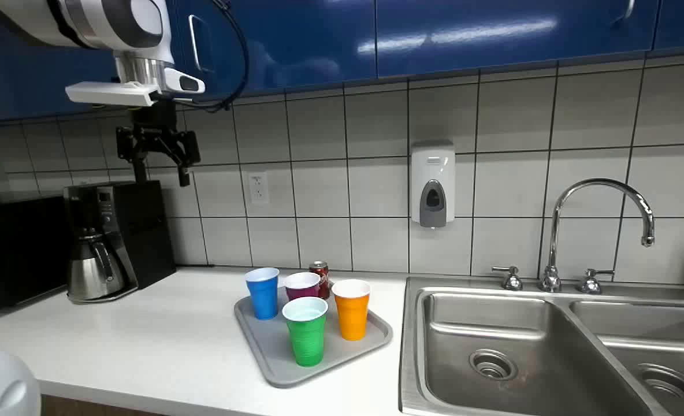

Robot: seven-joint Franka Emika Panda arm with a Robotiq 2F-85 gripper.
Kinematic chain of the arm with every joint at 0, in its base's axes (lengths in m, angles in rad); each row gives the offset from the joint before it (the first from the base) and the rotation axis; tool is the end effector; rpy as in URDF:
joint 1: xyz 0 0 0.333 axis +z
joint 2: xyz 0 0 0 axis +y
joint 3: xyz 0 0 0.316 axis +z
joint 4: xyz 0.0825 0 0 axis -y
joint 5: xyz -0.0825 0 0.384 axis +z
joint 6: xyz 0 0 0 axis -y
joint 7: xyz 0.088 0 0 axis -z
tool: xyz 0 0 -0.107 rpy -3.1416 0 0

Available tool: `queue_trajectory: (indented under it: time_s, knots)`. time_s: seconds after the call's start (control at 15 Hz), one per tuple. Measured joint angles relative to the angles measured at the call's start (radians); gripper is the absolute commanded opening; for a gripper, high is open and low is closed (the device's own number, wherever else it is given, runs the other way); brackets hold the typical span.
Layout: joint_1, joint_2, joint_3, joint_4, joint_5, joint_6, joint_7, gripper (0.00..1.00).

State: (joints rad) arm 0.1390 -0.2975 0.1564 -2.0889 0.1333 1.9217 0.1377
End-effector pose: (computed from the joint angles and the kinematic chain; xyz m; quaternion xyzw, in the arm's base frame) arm 0.4556 0.1558 0.5594 -0.9954 -0.0578 -0.0535 0.0536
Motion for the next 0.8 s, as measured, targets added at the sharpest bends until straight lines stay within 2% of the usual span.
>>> queue_trajectory:
  time_s: [0.8]
  knots:
    - [0.006, 0.014, 0.003, -0.015, -0.009, 0.022, -0.015, 1.00]
